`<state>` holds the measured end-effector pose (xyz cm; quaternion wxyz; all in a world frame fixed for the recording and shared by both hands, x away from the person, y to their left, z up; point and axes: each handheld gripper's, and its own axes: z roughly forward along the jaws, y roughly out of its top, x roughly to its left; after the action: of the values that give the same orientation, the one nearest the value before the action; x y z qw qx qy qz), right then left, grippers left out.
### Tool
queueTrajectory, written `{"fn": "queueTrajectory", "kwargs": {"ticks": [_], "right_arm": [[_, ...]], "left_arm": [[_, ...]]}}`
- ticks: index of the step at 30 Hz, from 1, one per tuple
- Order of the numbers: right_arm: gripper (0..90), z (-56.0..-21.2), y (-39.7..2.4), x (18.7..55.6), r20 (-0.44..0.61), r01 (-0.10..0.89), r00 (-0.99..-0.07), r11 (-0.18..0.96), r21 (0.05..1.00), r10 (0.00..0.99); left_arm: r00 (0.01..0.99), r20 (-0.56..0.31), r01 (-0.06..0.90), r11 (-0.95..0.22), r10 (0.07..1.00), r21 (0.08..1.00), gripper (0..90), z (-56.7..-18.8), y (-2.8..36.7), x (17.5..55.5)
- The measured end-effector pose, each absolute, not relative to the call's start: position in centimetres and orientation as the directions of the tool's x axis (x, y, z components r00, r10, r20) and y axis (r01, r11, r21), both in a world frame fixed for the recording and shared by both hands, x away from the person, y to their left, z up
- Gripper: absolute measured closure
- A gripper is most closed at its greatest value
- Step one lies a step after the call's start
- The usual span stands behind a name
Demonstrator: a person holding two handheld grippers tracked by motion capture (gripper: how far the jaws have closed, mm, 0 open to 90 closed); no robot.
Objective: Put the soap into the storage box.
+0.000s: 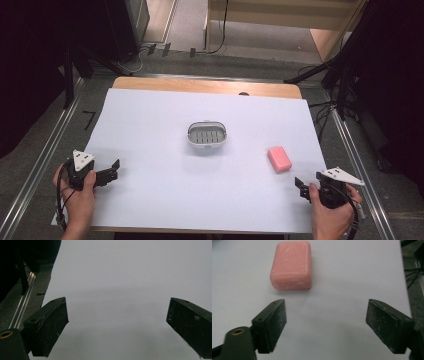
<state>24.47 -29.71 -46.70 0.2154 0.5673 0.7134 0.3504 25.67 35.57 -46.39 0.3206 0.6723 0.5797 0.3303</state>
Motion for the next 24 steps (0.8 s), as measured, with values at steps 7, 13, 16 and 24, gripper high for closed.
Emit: {"fn": "queueTrajectory", "kwargs": {"ticks": [7,13,16,24], "right_arm": [[18.4,-46.1,-28.2,26.1,0.071,0.716,-0.285,0.163,0.679,0.956],[13.4,-45.3,-27.2,27.3,0.068,0.770,-0.313,0.211,0.602,0.947],[12.2,-45.0,-26.7,28.0,0.064,0.790,-0.322,0.231,0.567,0.945],[5.7,-44.9,-25.4,29.8,0.041,0.840,-0.337,0.280,0.465,0.941]], "left_arm": [[0.110,0.072,0.568,-0.122,0.991,0.814,4.3,-46.4,35.6,25.7],[0.109,0.075,0.567,-0.124,0.991,0.814,4.3,-46.4,35.5,25.7],[0.110,0.074,0.566,-0.124,0.991,0.815,4.3,-46.4,35.6,25.7],[0.108,0.074,0.567,-0.123,0.991,0.815,4.3,-46.4,35.5,25.7]]}}
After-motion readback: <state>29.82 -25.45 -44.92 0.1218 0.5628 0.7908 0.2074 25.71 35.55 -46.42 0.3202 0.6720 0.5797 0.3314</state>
